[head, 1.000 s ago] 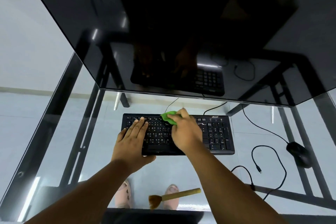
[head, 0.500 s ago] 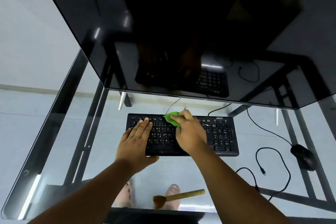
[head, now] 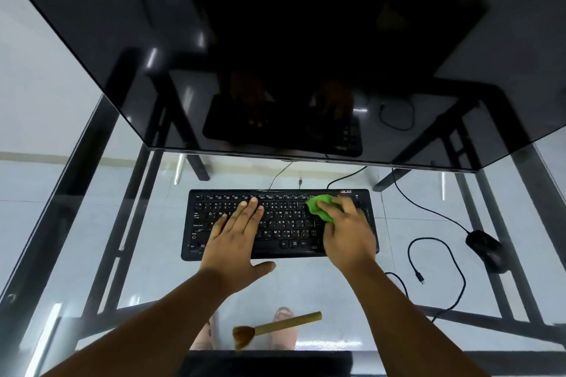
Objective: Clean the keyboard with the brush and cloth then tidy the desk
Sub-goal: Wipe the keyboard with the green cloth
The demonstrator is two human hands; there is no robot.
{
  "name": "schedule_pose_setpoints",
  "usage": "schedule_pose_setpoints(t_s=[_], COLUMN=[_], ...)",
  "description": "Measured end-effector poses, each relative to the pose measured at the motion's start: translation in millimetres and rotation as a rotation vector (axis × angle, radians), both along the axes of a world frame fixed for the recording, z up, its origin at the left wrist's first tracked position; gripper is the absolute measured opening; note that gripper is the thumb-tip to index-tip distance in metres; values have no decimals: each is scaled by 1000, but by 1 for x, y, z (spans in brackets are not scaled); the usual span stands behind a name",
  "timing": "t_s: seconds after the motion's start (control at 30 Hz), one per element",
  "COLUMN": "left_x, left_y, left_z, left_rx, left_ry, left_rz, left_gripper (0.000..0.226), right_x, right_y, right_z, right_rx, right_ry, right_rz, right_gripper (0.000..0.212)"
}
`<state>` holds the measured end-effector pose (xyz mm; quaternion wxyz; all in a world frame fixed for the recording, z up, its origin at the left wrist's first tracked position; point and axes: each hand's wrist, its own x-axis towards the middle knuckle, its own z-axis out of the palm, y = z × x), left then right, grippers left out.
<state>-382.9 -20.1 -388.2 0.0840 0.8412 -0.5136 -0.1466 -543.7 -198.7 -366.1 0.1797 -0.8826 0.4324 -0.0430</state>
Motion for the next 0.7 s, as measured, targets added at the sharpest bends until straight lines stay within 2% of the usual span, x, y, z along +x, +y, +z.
schedule_pose_setpoints(t_s=[0.17, 0.33, 0.43, 0.53, 0.7], left_x=[-7, -8, -7, -8, -1], left_y=[-7, -7, -7, -8, -5], left_z=[-1, 0, 0, 3, 17], left_rx=[49, 59, 42, -55, -208], left_ry=[-20, 2, 6, 50, 119], left_rz=[-10, 4, 9, 71, 212], left_gripper=[103, 103, 100, 87, 56], right_x=[1, -10, -23, -21, -12], right_y=[-3, -6, -19, -19, -2], right_z=[-1, -6, -5, 0, 4], right_rx=[10, 35, 50, 179, 378], right_ry=[-55, -59, -104, -272, -434], right_rz=[-156, -7, -41, -129, -87], right_gripper=[47, 49, 49, 50, 55])
